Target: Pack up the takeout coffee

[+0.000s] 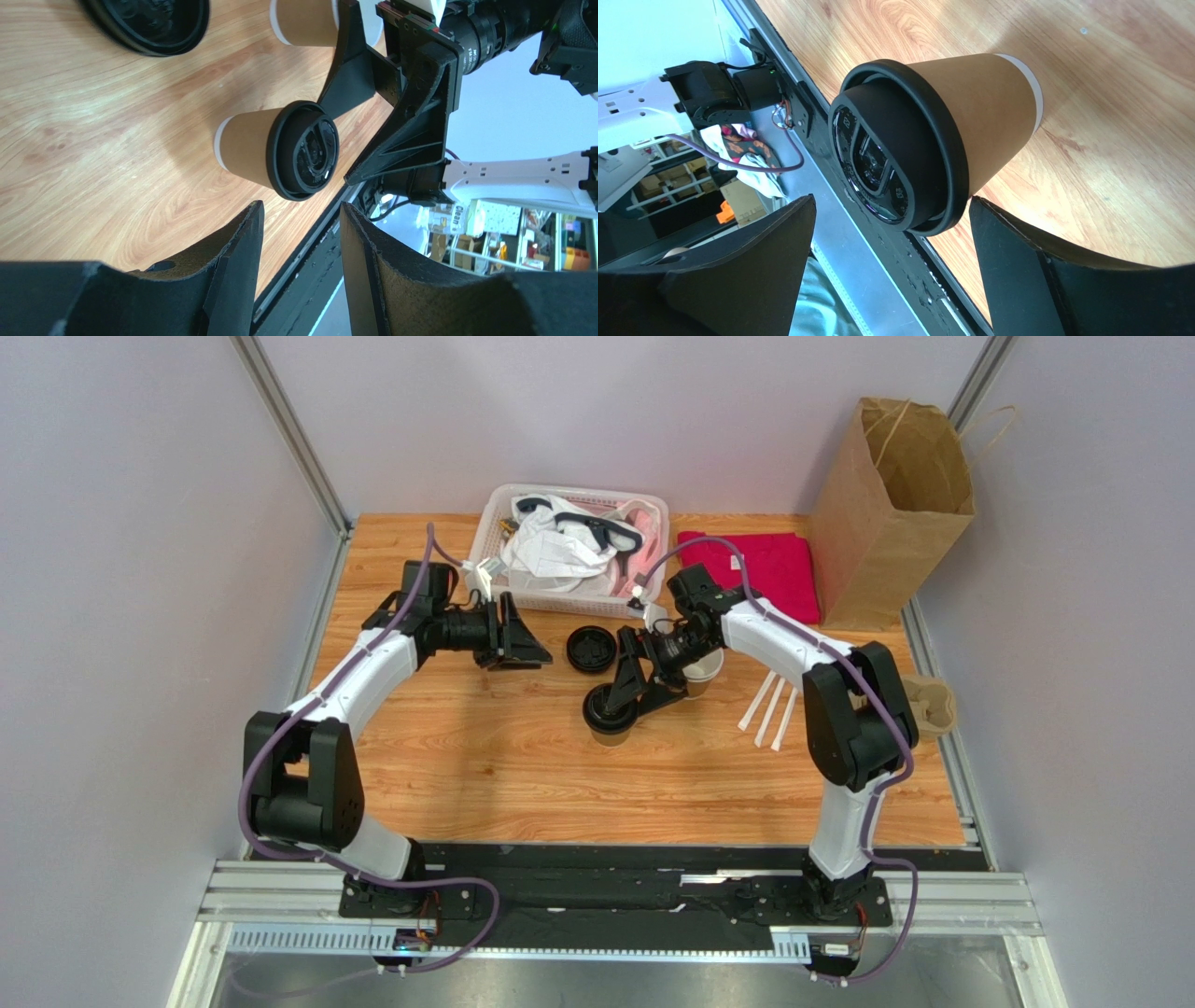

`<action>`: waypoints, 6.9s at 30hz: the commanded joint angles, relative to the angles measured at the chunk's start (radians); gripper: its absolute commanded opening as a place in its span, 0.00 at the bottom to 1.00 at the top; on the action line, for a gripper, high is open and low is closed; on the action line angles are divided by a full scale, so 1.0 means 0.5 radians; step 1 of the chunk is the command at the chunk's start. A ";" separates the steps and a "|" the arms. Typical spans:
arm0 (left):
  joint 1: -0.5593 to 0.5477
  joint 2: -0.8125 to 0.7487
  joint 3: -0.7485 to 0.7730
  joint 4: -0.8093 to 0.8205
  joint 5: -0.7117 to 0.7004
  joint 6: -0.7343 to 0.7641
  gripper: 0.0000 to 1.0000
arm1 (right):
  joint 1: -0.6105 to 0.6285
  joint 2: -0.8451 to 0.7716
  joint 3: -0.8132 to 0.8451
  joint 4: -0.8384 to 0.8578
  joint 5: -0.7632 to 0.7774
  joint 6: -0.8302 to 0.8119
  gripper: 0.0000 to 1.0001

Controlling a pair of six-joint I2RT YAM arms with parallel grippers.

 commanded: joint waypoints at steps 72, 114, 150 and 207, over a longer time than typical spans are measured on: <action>-0.324 0.518 -0.155 -0.004 -0.030 0.222 0.00 | 0.126 0.345 -0.363 0.829 0.022 0.360 0.00; -0.367 0.368 -0.125 -0.007 -0.057 0.231 0.00 | 0.162 -0.388 -0.071 0.111 0.580 0.081 0.21; -0.370 0.481 -0.112 -0.059 -0.156 0.283 0.00 | 0.236 0.094 -0.075 0.117 0.737 0.136 0.07; 0.279 -0.267 0.158 -0.372 0.200 0.406 0.77 | 0.454 -0.167 0.260 -0.104 0.779 -0.266 0.71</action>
